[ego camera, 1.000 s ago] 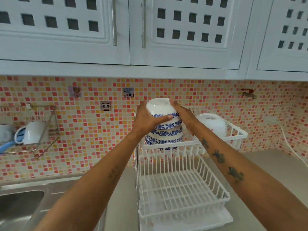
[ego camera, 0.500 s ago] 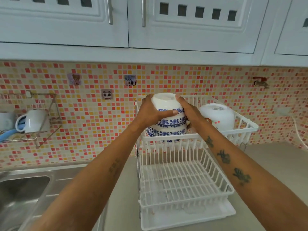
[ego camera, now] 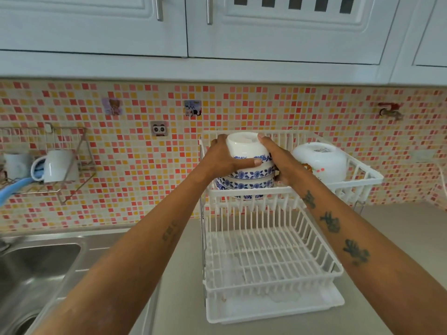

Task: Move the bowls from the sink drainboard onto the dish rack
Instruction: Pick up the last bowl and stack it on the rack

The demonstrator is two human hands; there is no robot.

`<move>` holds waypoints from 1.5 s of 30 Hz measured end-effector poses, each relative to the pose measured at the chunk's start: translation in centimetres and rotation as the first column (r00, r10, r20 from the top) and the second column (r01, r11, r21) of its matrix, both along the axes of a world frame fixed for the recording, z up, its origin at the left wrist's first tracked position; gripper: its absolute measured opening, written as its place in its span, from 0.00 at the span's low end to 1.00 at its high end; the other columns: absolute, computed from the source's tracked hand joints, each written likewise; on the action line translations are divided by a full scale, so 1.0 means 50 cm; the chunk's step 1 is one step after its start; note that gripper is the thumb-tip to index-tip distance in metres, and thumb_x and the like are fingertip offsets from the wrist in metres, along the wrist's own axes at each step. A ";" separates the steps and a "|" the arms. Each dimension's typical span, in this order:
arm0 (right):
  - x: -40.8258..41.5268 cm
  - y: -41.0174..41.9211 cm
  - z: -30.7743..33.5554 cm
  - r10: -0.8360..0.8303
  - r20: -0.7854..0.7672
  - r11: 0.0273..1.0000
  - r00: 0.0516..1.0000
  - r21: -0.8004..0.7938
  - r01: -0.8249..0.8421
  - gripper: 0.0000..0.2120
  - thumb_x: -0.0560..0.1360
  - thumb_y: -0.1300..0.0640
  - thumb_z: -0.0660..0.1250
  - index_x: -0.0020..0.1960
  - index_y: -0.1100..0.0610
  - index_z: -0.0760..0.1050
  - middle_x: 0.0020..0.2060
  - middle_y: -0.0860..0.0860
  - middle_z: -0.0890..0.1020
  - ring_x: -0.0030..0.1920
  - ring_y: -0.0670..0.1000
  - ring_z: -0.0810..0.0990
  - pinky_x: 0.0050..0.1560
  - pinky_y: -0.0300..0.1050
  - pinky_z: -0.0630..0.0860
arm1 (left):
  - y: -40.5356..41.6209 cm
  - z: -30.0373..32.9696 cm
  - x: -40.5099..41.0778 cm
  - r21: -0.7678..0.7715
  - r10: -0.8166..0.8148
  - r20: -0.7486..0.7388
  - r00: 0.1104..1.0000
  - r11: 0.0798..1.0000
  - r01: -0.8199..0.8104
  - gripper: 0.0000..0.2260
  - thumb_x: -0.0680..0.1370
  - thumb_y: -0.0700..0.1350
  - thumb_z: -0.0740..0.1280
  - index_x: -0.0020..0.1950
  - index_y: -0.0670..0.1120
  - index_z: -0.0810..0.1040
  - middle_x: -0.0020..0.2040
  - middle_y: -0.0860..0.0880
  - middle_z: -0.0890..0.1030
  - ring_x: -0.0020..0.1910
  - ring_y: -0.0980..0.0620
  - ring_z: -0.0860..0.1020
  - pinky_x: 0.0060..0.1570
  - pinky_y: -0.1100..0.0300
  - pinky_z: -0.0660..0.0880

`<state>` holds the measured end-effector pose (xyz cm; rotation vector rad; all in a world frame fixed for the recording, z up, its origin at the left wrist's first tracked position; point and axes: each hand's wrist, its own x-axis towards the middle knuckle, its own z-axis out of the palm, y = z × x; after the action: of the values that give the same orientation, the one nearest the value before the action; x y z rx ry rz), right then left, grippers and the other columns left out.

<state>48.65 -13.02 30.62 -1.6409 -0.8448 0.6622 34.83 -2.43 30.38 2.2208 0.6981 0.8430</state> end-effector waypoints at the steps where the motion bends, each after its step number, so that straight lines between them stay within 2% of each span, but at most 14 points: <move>1: 0.001 0.001 -0.001 0.010 -0.004 1.000 1.000 -0.001 -0.010 0.28 0.61 0.25 0.62 0.48 0.43 0.79 0.49 0.51 0.86 0.51 0.55 0.84 0.58 0.58 0.78 | -0.001 0.000 0.000 0.002 0.000 -0.005 1.000 1.000 0.000 0.52 0.56 0.68 0.77 0.71 0.46 0.64 0.65 0.48 0.74 0.64 0.48 0.74 0.60 0.48 0.77; 5: 0.011 0.006 -0.005 0.026 -0.012 1.000 1.000 -0.009 -0.026 0.31 0.61 0.25 0.62 0.53 0.45 0.78 0.49 0.52 0.86 0.50 0.55 0.85 0.57 0.57 0.79 | -0.002 -0.002 0.001 0.011 0.000 -0.028 1.000 1.000 0.001 0.48 0.61 0.63 0.79 0.72 0.44 0.63 0.67 0.47 0.73 0.65 0.47 0.73 0.61 0.48 0.76; 8: 0.015 0.012 -0.008 0.007 -0.002 1.000 1.000 -0.019 -0.007 0.36 0.64 0.27 0.61 0.64 0.48 0.74 0.55 0.53 0.83 0.52 0.56 0.83 0.59 0.57 0.78 | -0.010 -0.001 0.002 0.049 0.019 -0.081 0.997 0.999 -0.015 0.48 0.61 0.64 0.78 0.73 0.44 0.63 0.67 0.46 0.72 0.65 0.46 0.73 0.60 0.47 0.77; 10: 0.016 0.015 -0.009 0.011 -0.010 1.000 1.000 -0.020 -0.011 0.37 0.64 0.28 0.61 0.66 0.49 0.72 0.57 0.53 0.82 0.53 0.56 0.82 0.59 0.58 0.78 | -0.015 0.001 0.003 0.063 0.032 -0.098 0.995 0.998 -0.026 0.48 0.62 0.62 0.78 0.73 0.43 0.62 0.67 0.45 0.71 0.66 0.46 0.72 0.60 0.47 0.76; 14: 0.019 0.017 -0.009 0.019 -0.017 1.000 1.000 -0.020 -0.019 0.37 0.63 0.29 0.62 0.65 0.49 0.73 0.56 0.54 0.82 0.53 0.57 0.83 0.59 0.59 0.78 | -0.023 0.003 0.001 0.101 0.054 -0.119 0.991 0.994 -0.042 0.46 0.65 0.61 0.78 0.74 0.43 0.61 0.69 0.45 0.69 0.67 0.46 0.70 0.62 0.49 0.75; 20: 0.029 0.024 -0.015 0.015 -0.015 1.000 1.000 -0.016 -0.015 0.30 0.68 0.32 0.61 0.63 0.49 0.73 0.54 0.53 0.83 0.52 0.56 0.83 0.59 0.57 0.78 | -0.032 0.005 0.000 0.120 0.057 -0.128 0.990 0.992 -0.041 0.45 0.65 0.61 0.77 0.74 0.43 0.61 0.69 0.44 0.69 0.68 0.45 0.69 0.64 0.48 0.74; 25: 0.032 0.027 -0.016 -0.004 0.000 1.000 1.000 -0.031 0.004 0.31 0.68 0.31 0.61 0.64 0.49 0.73 0.53 0.53 0.83 0.51 0.55 0.83 0.59 0.56 0.78 | -0.039 0.008 -0.006 0.128 0.059 -0.136 0.989 0.991 -0.042 0.44 0.66 0.60 0.77 0.74 0.44 0.61 0.69 0.44 0.69 0.68 0.45 0.68 0.64 0.49 0.73; 30: 0.021 0.026 -0.012 -0.008 0.017 1.000 1.000 -0.016 0.008 0.25 0.75 0.35 0.56 0.64 0.50 0.71 0.50 0.52 0.81 0.48 0.52 0.81 0.50 0.48 0.77 | -0.041 0.013 -0.011 0.106 0.049 -0.140 0.989 0.994 -0.034 0.43 0.66 0.60 0.77 0.74 0.45 0.63 0.69 0.43 0.69 0.69 0.44 0.68 0.65 0.46 0.72; 32: 0.008 0.019 -0.008 -0.025 0.095 1.000 0.995 -0.015 0.027 0.31 0.74 0.33 0.55 0.68 0.51 0.69 0.57 0.53 0.80 0.54 0.54 0.80 0.55 0.50 0.77 | -0.046 0.018 -0.018 0.068 0.045 -0.136 0.990 0.997 -0.036 0.41 0.66 0.62 0.77 0.71 0.46 0.66 0.67 0.42 0.71 0.66 0.44 0.71 0.64 0.46 0.73; 34: -0.002 0.012 -0.005 -0.079 0.233 0.997 0.969 0.002 0.081 0.37 0.71 0.29 0.54 0.72 0.50 0.65 0.67 0.53 0.75 0.63 0.55 0.76 0.63 0.53 0.74 | -0.036 0.019 -0.026 0.022 0.062 -0.081 0.995 0.998 -0.060 0.45 0.60 0.71 0.73 0.68 0.45 0.69 0.64 0.44 0.75 0.62 0.44 0.76 0.59 0.45 0.77; 36: -0.019 -0.005 0.003 -0.155 0.387 0.988 0.909 0.058 0.144 0.34 0.75 0.33 0.54 0.74 0.51 0.62 0.73 0.53 0.68 0.69 0.56 0.70 0.68 0.52 0.68 | 0.005 0.002 -0.022 -0.023 0.053 -0.026 0.998 0.998 -0.053 0.54 0.56 0.79 0.67 0.70 0.44 0.67 0.66 0.44 0.74 0.62 0.44 0.77 0.58 0.45 0.78; 37: -0.028 -0.013 0.007 -0.189 0.453 0.982 0.871 0.092 0.165 0.31 0.77 0.36 0.54 0.74 0.52 0.61 0.73 0.54 0.67 0.70 0.56 0.69 0.68 0.51 0.67 | 0.002 0.005 -0.031 -0.011 0.052 -0.034 0.998 0.999 -0.052 0.54 0.57 0.80 0.65 0.71 0.44 0.66 0.67 0.44 0.73 0.63 0.43 0.76 0.59 0.44 0.77; 41: -0.049 -0.034 0.014 -0.145 0.635 0.986 0.759 0.030 0.164 0.29 0.79 0.39 0.53 0.75 0.52 0.59 0.73 0.56 0.64 0.71 0.58 0.67 0.68 0.52 0.65 | -0.065 0.031 -0.122 0.018 0.033 -0.119 0.992 0.999 -0.031 0.41 0.75 0.66 0.63 0.78 0.41 0.57 0.78 0.40 0.59 0.76 0.40 0.61 0.72 0.45 0.63; 45: -0.079 -0.047 0.022 0.015 0.677 0.955 0.736 -0.229 0.191 0.34 0.78 0.36 0.53 0.78 0.50 0.50 0.78 0.56 0.54 0.77 0.59 0.55 0.74 0.58 0.58 | -0.063 0.012 -0.202 0.085 0.070 -0.231 0.971 0.995 -0.051 0.40 0.77 0.66 0.57 0.79 0.41 0.54 0.79 0.40 0.58 0.77 0.40 0.58 0.72 0.46 0.62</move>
<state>44.70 -15.38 31.71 -2.2268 -1.2142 0.0856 24.72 -5.59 31.01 2.4050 0.8603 0.6531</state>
